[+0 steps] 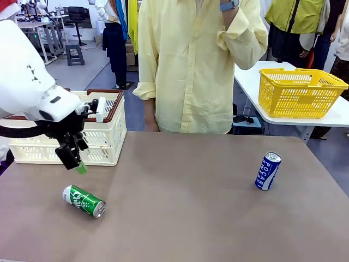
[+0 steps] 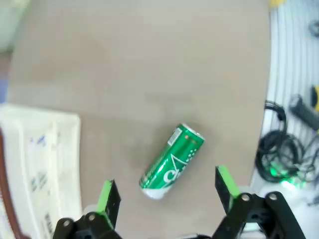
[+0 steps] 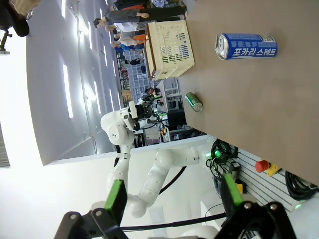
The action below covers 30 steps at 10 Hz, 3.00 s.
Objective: Place the drinks into the Shopping basket.
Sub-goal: Pick up one drink and place it into the Shopping basket.
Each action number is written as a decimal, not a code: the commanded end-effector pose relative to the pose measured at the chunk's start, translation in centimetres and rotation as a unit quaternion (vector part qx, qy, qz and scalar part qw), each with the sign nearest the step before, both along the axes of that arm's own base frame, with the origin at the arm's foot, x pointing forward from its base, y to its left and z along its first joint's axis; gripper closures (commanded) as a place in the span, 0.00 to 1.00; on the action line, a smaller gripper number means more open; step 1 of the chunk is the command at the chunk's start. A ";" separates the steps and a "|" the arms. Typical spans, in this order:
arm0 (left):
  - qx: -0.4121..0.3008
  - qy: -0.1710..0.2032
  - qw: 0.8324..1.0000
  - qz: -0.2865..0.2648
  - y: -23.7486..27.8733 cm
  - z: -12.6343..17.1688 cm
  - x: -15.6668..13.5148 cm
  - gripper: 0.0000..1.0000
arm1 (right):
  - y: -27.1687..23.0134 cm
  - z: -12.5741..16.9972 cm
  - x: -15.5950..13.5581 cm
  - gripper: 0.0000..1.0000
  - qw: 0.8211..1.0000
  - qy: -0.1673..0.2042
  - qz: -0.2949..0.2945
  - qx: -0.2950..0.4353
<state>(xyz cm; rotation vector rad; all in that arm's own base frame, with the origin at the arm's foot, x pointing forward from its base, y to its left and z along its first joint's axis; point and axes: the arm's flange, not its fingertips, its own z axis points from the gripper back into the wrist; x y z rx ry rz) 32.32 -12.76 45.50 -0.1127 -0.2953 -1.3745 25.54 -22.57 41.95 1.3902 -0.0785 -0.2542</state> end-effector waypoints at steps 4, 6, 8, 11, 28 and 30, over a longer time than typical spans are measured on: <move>0.124 -0.072 0.851 -0.505 2.1 -3.8 -2.6 0.00 | -0.3 0.1 -0.2 0.00 1.000 -0.012 0.007 -0.001; 0.067 0.006 0.943 -0.327 0.4 -2.3 -0.6 0.00 | -0.3 0.1 -0.2 0.00 1.000 -0.012 0.007 -0.001; 0.067 0.006 0.943 -0.327 0.4 -2.3 -0.6 0.00 | -0.3 0.1 -0.2 0.00 1.000 -0.012 0.007 -0.001; 0.063 -0.024 0.914 -0.399 0.6 -5.9 1.1 0.00 | -0.3 0.1 -0.2 0.00 1.000 -0.012 0.007 -0.001; 0.144 0.071 0.908 -0.388 -0.8 -16.1 0.0 0.00 | -0.3 0.1 -0.2 0.00 1.000 -0.012 0.007 -0.001; 0.137 0.057 0.917 -0.371 -0.5 -16.2 0.4 0.00 | -0.3 0.1 -0.2 0.00 1.000 -0.012 0.007 -0.001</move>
